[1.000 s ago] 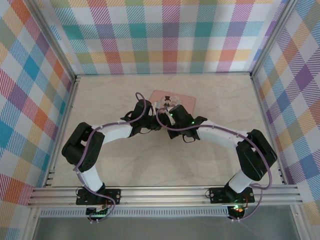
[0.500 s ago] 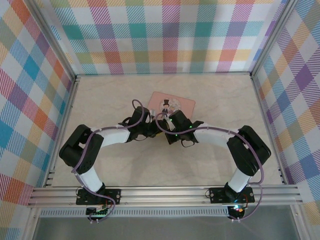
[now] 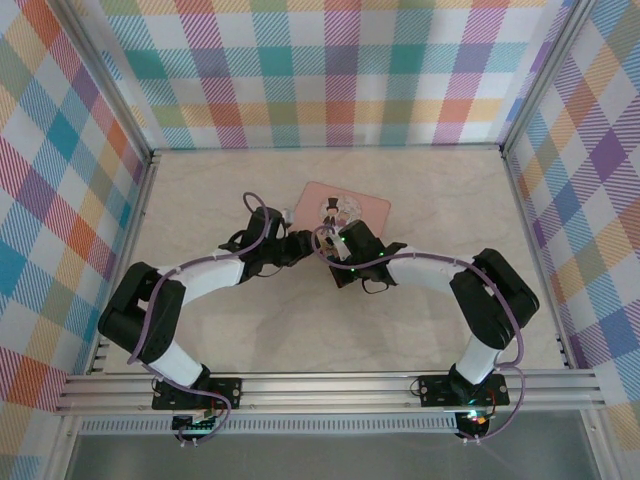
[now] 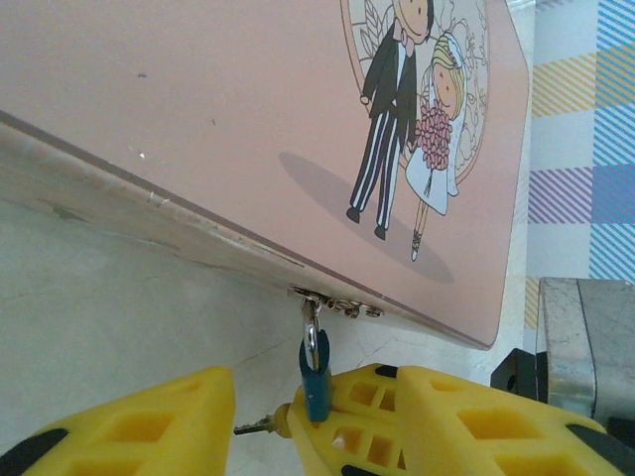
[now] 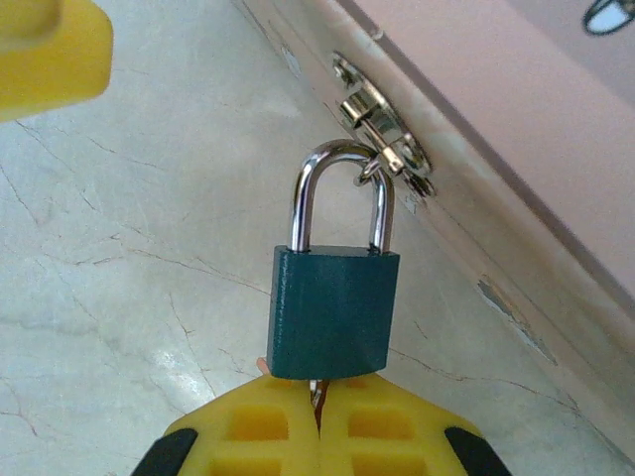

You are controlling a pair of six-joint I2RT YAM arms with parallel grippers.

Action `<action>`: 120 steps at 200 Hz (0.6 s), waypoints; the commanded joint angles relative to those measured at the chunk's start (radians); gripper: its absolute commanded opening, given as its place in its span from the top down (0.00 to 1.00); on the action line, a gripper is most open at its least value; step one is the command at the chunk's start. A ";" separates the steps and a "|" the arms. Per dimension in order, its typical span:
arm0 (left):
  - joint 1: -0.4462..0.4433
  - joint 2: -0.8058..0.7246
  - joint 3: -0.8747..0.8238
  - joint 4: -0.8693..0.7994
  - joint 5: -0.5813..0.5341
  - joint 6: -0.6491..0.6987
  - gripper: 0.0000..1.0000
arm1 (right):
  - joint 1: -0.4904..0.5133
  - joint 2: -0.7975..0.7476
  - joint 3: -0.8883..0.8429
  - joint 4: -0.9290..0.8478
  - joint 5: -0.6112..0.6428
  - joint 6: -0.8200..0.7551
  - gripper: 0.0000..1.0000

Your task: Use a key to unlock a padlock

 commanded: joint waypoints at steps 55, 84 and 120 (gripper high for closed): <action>-0.046 0.137 0.015 0.164 0.113 -0.066 0.56 | -0.003 -0.030 -0.038 0.009 -0.022 0.015 1.00; -0.062 0.185 0.041 0.185 0.117 -0.079 0.60 | -0.002 -0.037 -0.044 0.014 -0.022 0.017 1.00; -0.079 0.233 0.061 0.223 0.125 -0.106 0.64 | 0.004 -0.038 -0.044 0.028 -0.025 0.010 1.00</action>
